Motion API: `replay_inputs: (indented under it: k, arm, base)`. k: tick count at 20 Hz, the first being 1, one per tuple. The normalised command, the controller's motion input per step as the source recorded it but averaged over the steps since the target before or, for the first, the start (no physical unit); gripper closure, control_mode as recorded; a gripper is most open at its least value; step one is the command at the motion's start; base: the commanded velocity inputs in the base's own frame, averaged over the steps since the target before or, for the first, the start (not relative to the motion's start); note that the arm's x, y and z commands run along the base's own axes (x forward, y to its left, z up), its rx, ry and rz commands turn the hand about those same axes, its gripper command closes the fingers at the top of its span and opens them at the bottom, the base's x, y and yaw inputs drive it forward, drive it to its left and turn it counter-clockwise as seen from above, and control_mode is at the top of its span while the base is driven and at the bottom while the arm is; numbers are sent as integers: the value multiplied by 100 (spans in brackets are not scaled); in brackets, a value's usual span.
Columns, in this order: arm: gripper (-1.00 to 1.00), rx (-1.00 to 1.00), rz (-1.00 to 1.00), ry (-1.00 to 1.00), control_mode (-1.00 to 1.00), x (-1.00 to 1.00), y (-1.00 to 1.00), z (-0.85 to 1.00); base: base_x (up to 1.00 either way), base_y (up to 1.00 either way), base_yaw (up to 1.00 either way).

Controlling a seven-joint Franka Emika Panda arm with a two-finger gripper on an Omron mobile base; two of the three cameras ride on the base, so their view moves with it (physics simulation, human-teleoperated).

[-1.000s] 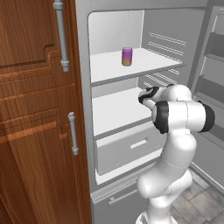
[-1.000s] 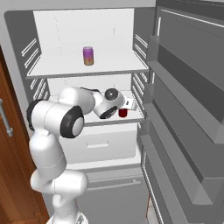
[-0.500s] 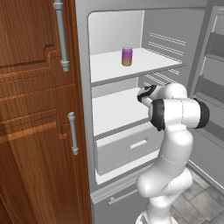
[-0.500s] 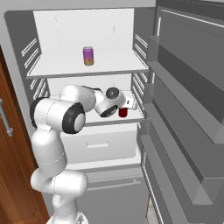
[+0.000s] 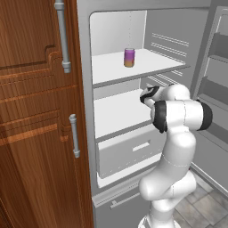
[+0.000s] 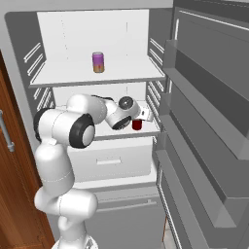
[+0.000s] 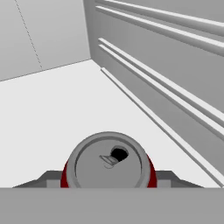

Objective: Open the fridge, grab two sodas, and place both sodas inside the bowl with ice on the dining counter.

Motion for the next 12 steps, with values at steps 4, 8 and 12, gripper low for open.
replay_inputs:
  k: [4, 8, 12]
  arm:
    - [100, 0, 0, 0, -100, -1, 0, -5]
    - [100, 0, 0, -8, -100, -30, 0, -6]
    - [100, 0, 0, -11, -100, -81, 3, -3]
  base:
    - [0, 0, 0]
    - [0, 0, 0]
    - [0, 0, 0]
